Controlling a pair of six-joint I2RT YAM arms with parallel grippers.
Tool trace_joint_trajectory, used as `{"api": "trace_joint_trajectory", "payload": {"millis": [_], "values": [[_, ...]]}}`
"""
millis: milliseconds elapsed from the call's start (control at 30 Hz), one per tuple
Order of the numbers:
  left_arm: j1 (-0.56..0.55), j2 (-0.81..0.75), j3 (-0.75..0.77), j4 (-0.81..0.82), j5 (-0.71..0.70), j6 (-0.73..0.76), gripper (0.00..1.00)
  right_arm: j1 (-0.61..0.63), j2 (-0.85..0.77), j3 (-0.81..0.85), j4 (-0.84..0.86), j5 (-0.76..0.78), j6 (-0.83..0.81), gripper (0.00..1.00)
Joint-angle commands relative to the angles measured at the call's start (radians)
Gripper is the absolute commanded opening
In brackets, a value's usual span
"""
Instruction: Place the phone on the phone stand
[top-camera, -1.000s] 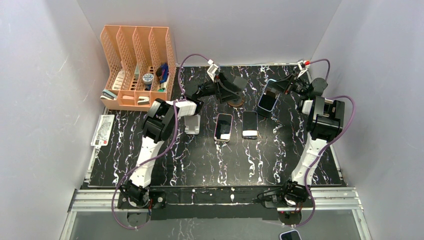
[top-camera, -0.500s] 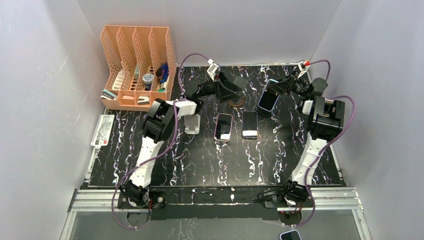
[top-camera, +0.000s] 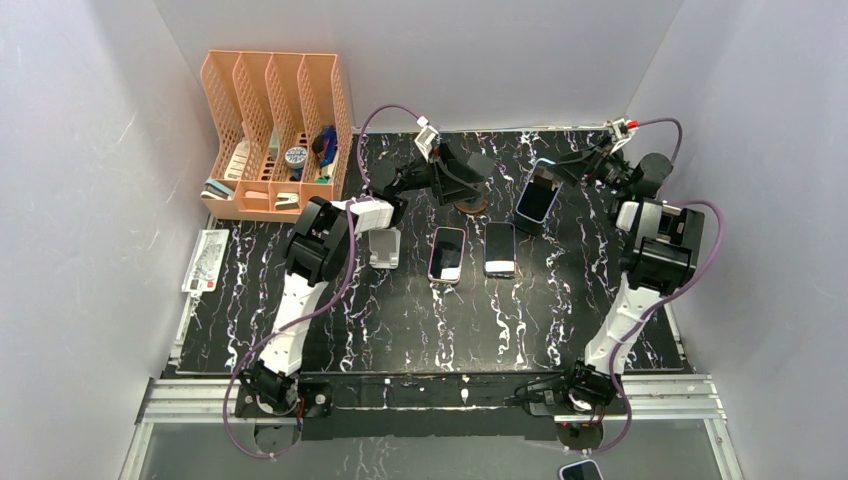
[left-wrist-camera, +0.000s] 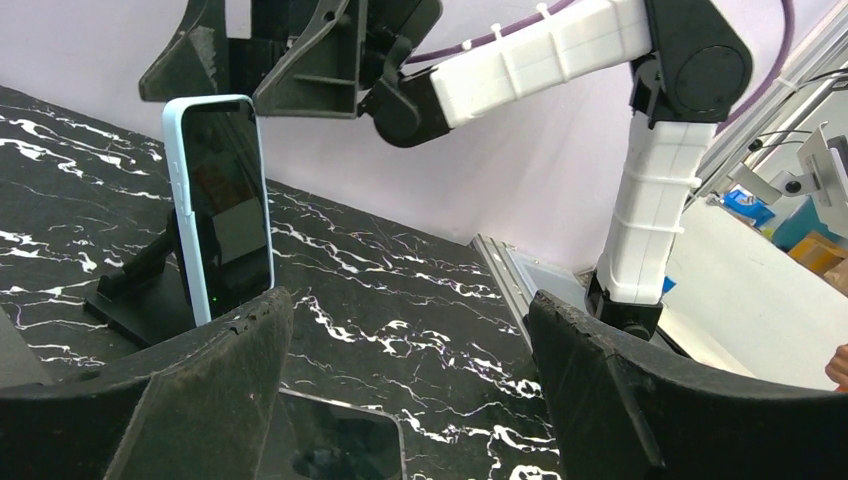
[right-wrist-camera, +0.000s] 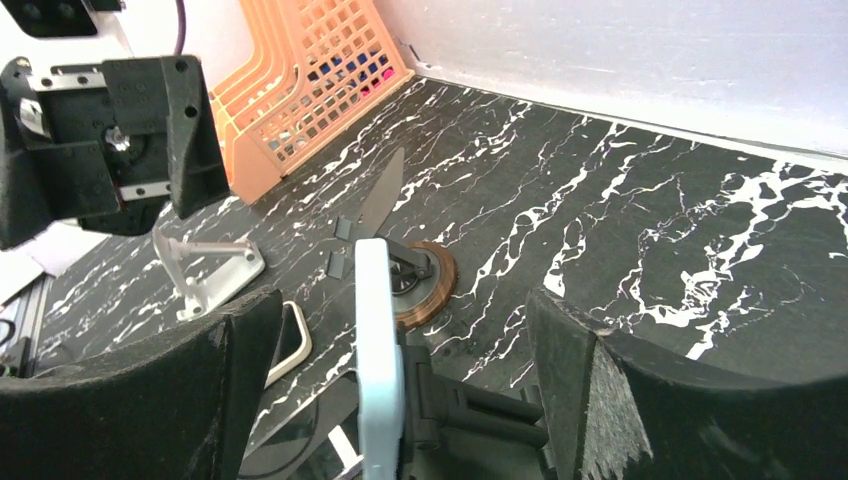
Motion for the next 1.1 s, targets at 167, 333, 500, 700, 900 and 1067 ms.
{"api": "trace_joint_trajectory", "payload": {"millis": [167, 333, 500, 700, 900, 1067], "values": [[0.009, -0.105, 0.002, 0.079, 0.017, 0.041, 0.87, -0.017, -0.289, -0.098, -0.434, 0.197, -0.379, 0.99], [0.013, -0.176, -0.033, 0.078, 0.002, 0.093, 0.86, -0.018, -0.423, -0.194, -0.465, 0.411, -0.302, 0.99], [0.054, -0.254, -0.074, 0.067, -0.062, 0.147, 0.86, 0.026, -0.614, -0.271, -0.644, 0.666, -0.284, 0.99], [0.140, -0.345, -0.104, -0.161, -0.218, 0.293, 0.86, 0.342, -0.827, -0.252, -1.010, 1.026, -0.386, 0.99], [0.193, -0.415, -0.050, -0.565, -0.381, 0.482, 0.83, 0.664, -0.854, -0.241, -1.350, 1.370, -0.383, 0.99], [0.193, -0.436, 0.042, -0.895, -0.487, 0.649, 0.82, 0.824, -0.781, -0.227, -1.531, 1.534, -0.317, 0.99]]}}
